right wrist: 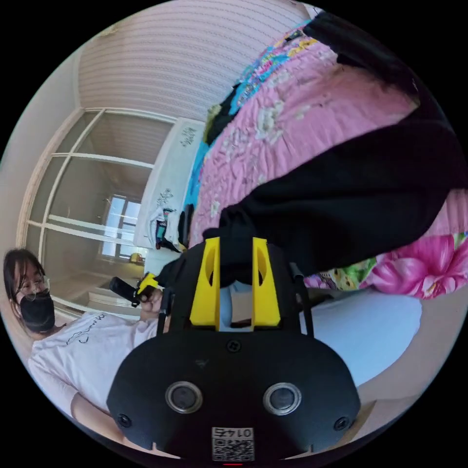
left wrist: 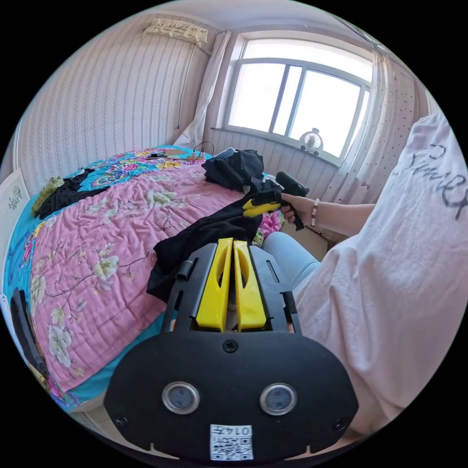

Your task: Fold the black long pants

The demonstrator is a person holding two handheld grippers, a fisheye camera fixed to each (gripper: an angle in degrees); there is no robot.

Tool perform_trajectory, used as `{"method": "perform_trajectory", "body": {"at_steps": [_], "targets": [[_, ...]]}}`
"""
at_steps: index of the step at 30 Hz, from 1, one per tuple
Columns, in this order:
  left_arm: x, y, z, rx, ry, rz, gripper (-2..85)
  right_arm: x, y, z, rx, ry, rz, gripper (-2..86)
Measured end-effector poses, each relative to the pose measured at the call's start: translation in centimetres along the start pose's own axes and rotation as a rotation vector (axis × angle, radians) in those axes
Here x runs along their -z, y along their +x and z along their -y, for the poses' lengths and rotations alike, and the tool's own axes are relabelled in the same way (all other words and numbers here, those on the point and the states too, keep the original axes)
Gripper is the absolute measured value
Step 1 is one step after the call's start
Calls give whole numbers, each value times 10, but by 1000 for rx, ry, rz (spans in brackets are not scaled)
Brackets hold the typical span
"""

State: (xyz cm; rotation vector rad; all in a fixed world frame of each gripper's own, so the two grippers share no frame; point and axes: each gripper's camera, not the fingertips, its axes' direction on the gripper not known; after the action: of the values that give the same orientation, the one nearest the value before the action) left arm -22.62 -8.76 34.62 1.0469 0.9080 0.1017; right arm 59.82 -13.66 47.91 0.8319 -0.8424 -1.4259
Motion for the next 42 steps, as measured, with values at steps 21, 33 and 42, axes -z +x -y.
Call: {"method": "perform_trajectory", "body": {"at_steps": [21,33,42], "targets": [[36,0,24,38,121,72,-10,13,60,16,-120,-199,329,146],[49,6,37,-38,114,44,-10,116,16,26,122,110,674,27],[30,33,36,-99,151,-184,-2,208,-64,20,342,240,585,21]]}}
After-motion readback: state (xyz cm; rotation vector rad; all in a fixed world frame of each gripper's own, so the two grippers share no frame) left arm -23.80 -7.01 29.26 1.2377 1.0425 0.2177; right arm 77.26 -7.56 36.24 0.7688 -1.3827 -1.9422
